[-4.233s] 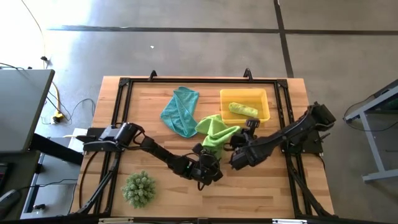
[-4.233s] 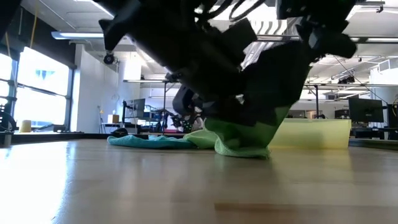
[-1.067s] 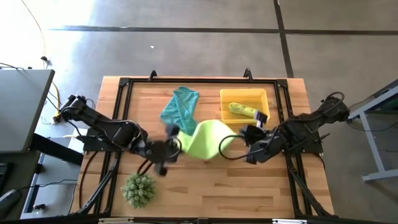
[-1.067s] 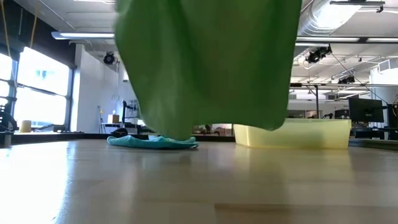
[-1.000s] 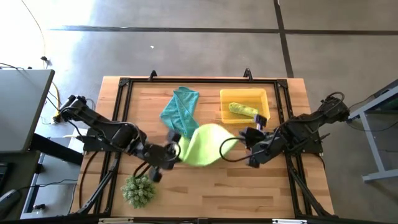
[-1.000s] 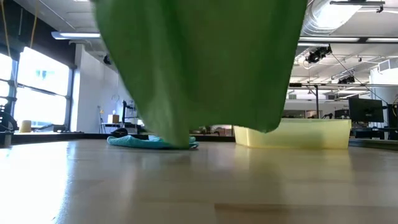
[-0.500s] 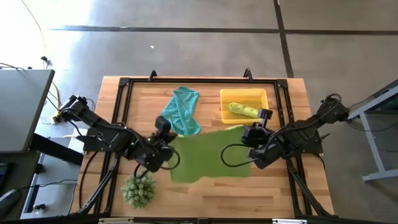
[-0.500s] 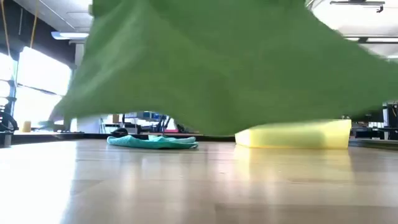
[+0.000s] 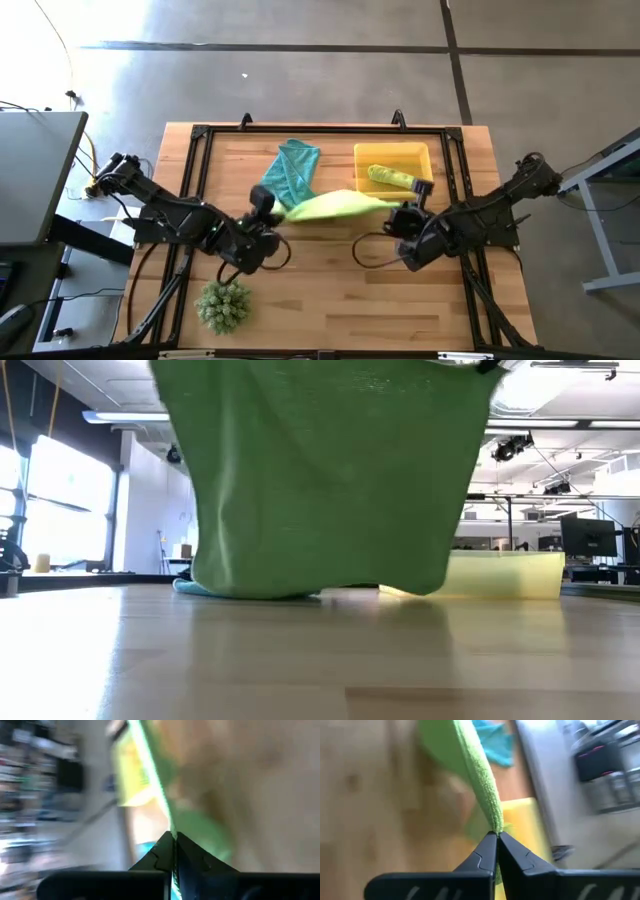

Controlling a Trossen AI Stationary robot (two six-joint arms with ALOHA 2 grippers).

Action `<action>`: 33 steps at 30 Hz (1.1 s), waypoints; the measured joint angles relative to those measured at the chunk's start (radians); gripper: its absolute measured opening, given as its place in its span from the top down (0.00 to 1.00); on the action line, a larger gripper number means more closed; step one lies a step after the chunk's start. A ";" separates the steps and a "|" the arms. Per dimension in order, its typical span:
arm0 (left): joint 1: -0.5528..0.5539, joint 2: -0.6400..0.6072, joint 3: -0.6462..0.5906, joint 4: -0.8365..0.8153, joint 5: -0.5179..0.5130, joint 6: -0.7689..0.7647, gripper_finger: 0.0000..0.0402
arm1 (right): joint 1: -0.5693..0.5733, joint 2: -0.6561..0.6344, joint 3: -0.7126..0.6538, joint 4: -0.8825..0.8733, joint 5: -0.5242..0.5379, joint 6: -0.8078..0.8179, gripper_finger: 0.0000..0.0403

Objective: Roll microfiber towels into tight, uniform cylinder then place into a basket
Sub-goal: Roll the green towel

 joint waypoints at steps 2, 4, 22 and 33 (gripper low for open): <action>-0.034 0.027 0.003 0.007 0.089 -0.106 0.99 | 0.033 0.000 -0.050 0.069 -0.045 0.021 1.00; -0.074 0.072 0.001 0.005 0.142 -0.184 0.99 | 0.067 0.000 -0.110 0.150 -0.089 0.038 1.00; -0.226 0.416 0.000 0.384 0.479 -0.344 0.99 | 0.207 0.002 -0.494 0.847 -0.552 0.220 1.00; -0.120 0.421 0.001 0.203 0.421 -0.326 0.99 | 0.197 0.002 -0.534 0.799 -0.360 0.175 1.00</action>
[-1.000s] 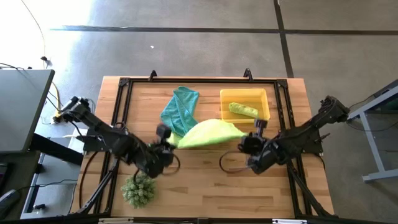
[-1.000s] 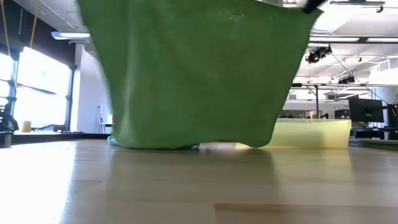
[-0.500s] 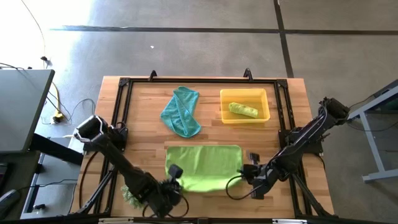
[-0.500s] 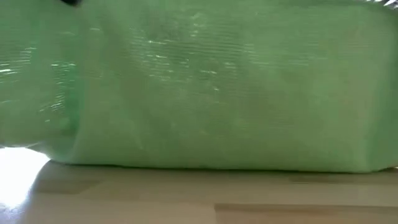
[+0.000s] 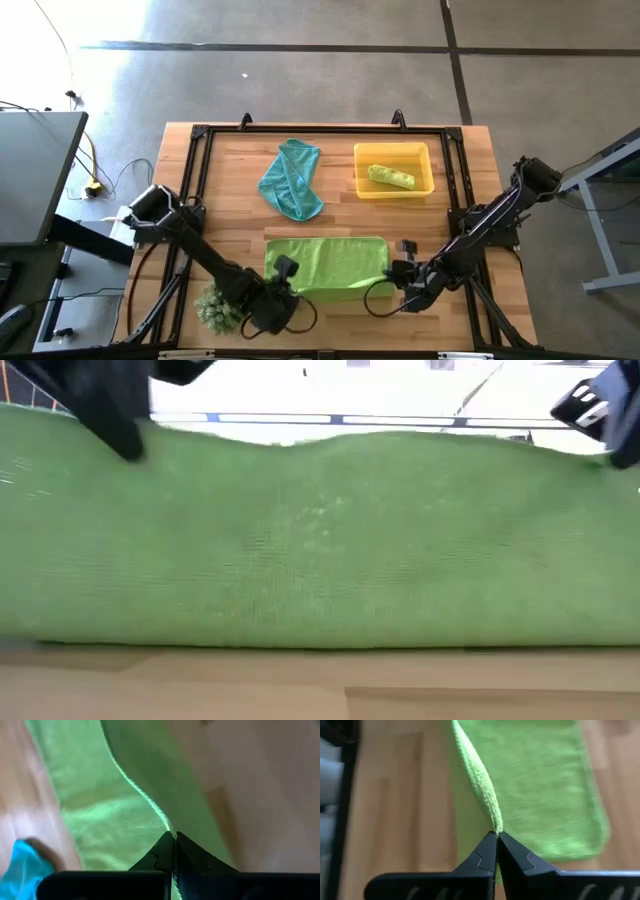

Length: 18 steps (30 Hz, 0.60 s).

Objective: Roll microfiber towels into tight, uniform cylinder then place into a basket
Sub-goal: Roll the green towel

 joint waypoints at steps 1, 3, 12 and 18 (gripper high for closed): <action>0.014 0.003 0.000 -0.007 -0.001 -0.005 0.99 | -0.005 0.000 0.000 -0.005 0.023 -0.007 1.00; 0.041 0.005 0.000 -0.017 -0.003 -0.011 0.99 | -0.022 0.004 0.000 -0.007 0.036 -0.021 1.00; 0.110 0.048 0.000 -0.017 0.060 0.020 0.99 | -0.114 0.084 0.000 -0.041 -0.067 -0.027 1.00; 0.124 0.085 0.000 -0.043 -0.046 0.020 0.99 | -0.169 0.102 0.000 -0.079 -0.086 -0.007 1.00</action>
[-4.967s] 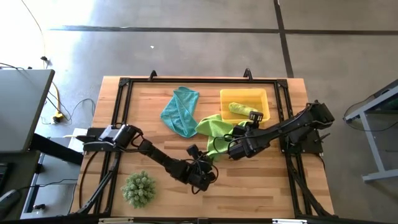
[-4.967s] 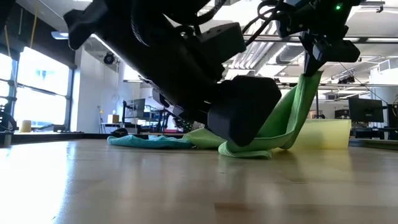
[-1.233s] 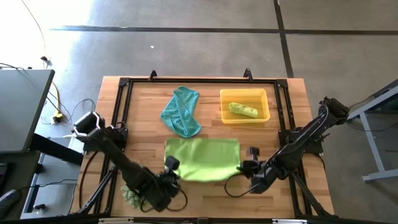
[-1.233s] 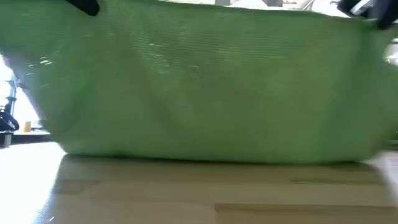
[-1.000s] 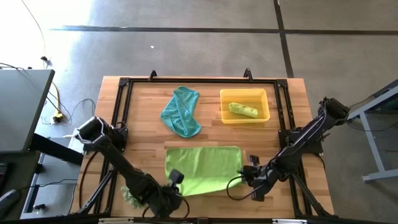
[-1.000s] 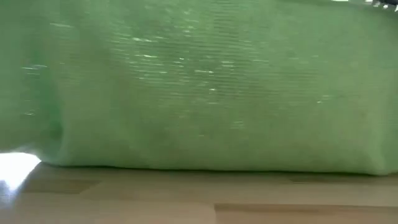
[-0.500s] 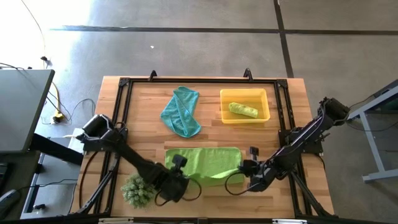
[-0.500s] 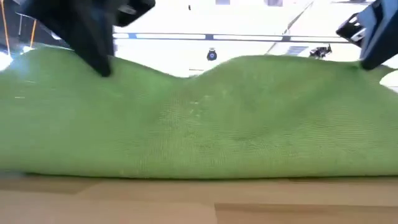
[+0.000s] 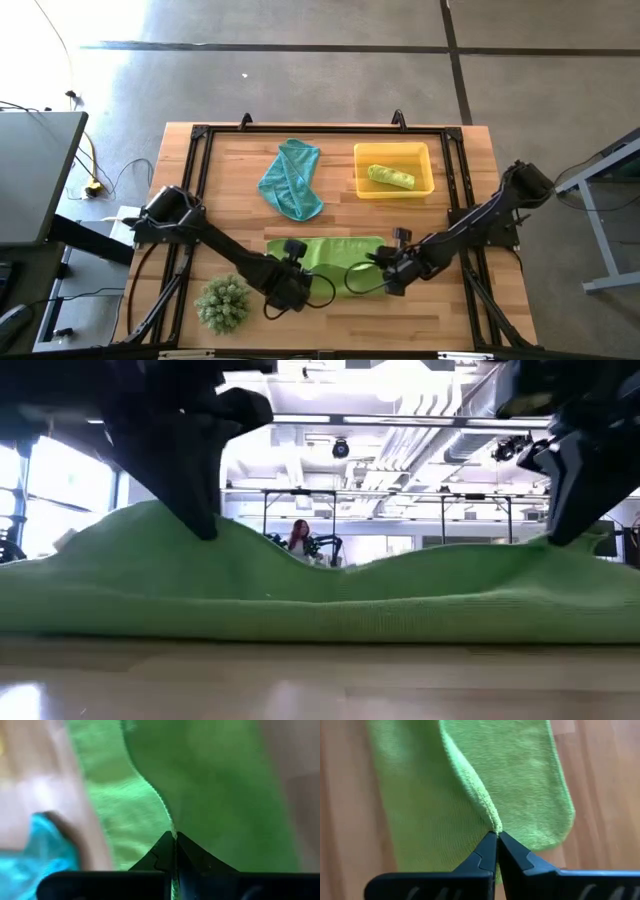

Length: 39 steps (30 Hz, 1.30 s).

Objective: Roll microfiber towels into tight, uniform cylinder then place into a basket
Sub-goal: Roll the green towel

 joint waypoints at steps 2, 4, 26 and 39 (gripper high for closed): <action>0.002 0.002 0.000 -0.026 -0.051 0.000 0.99 | -0.019 0.000 0.000 0.001 -0.002 0.001 1.00; 0.008 0.001 0.000 -0.040 -0.079 0.000 0.99 | -0.037 0.000 0.000 -0.004 -0.002 0.001 1.00; 0.131 0.001 0.000 -0.105 -0.084 -0.034 0.99 | -0.199 0.000 0.000 -0.052 -0.020 -0.035 1.00; 0.140 0.012 0.000 -0.111 -0.077 -0.009 0.99 | -0.209 0.000 0.000 -0.064 -0.059 -0.035 1.00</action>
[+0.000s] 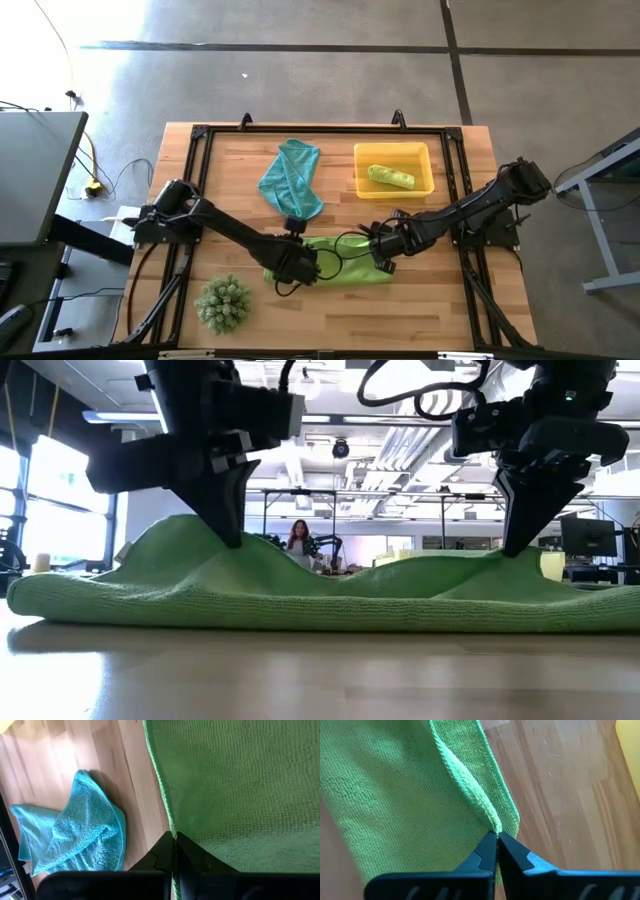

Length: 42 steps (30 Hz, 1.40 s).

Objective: Roll microfiber towels into tight, uniform cylinder then place into a basket
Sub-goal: Roll the green towel

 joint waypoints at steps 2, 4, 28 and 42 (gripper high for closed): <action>0.002 0.014 0.000 -0.003 0.000 0.001 0.99 | 0.000 0.000 0.000 -0.001 0.000 0.000 1.00; 0.004 0.027 0.000 -0.003 0.000 0.001 0.99 | 0.000 0.000 0.000 -0.003 0.000 0.000 1.00; 0.006 0.054 0.000 -0.003 -0.027 0.000 0.99 | 0.017 -0.029 0.001 -0.015 -0.062 -0.045 0.70; -0.002 0.052 0.000 -0.107 -0.030 -0.079 0.99 | 0.098 0.092 0.002 0.122 0.000 -0.045 0.70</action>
